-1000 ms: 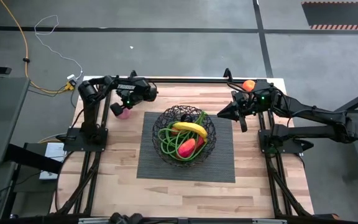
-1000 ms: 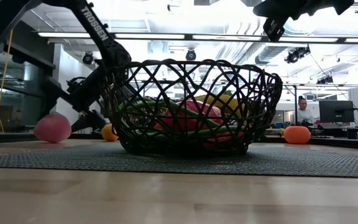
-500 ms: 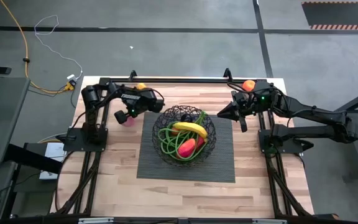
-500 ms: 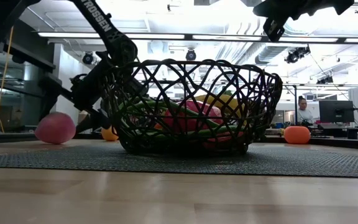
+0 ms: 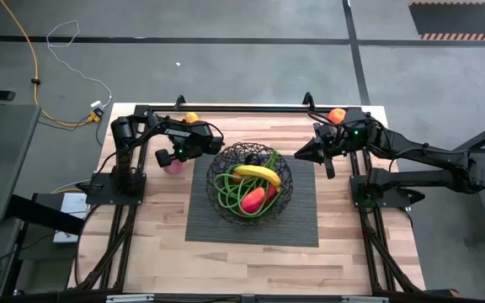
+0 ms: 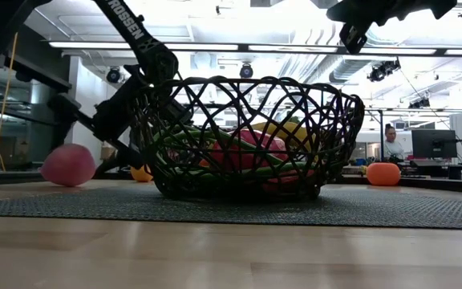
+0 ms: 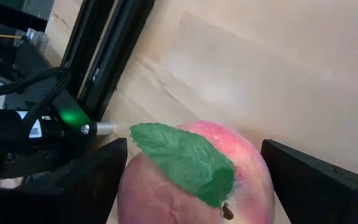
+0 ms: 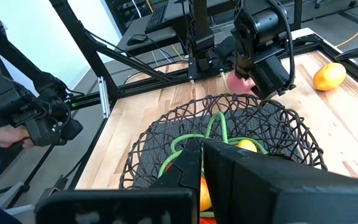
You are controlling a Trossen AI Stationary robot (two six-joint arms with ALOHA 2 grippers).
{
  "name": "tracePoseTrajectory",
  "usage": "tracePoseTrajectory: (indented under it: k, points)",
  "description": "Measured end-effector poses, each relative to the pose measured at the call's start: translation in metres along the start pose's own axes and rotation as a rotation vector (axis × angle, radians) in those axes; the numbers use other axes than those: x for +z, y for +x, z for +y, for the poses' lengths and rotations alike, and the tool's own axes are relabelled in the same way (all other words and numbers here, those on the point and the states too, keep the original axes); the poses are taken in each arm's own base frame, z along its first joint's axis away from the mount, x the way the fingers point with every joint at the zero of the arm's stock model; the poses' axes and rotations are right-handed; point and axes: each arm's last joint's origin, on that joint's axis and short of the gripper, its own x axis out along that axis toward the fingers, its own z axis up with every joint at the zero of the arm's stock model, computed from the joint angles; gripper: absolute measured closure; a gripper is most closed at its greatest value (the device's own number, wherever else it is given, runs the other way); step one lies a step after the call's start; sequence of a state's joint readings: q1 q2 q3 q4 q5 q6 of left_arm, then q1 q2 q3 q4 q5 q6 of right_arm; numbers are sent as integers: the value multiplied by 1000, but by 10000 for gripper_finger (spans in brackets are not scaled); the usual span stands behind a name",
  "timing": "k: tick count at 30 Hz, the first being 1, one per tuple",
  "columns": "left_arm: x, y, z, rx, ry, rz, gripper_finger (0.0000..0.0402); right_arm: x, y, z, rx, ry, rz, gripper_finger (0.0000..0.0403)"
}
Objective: Build produce basket
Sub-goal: Put the pink peach into the black wire basket
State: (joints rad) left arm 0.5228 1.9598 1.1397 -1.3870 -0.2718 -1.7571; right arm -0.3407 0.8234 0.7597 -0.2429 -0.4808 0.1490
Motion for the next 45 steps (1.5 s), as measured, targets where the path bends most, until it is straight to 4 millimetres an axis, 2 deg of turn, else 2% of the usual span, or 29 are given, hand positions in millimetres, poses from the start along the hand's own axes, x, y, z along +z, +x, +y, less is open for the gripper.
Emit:
tracePoseTrajectory:
  k: [9, 13, 22, 26, 34, 40, 45]
  points:
    - [-3, -1, 2, 16, 129, 22, 44, 0, 0, 0, -1, -26, 0, 403]
    - [0, -7, 8, -18, 168, 25, 44, 0, 0, 0, -5, -26, -1, 403]
    - [15, -34, 31, -250, 154, 0, 44, 0, 0, 0, -9, -26, -1, 403]
    - [24, -46, 41, -376, 149, -15, 44, 0, 0, 0, -9, -27, -2, 403]
    - [54, -71, 75, -640, 73, -90, 44, 0, 0, 0, -10, -27, -2, 403]
    - [67, -98, 88, -974, 55, -142, 44, 0, 0, 0, -10, -27, -3, 403]
    - [60, -131, 85, -1314, 106, -175, 44, 1, 0, 0, -9, -39, -12, 403]
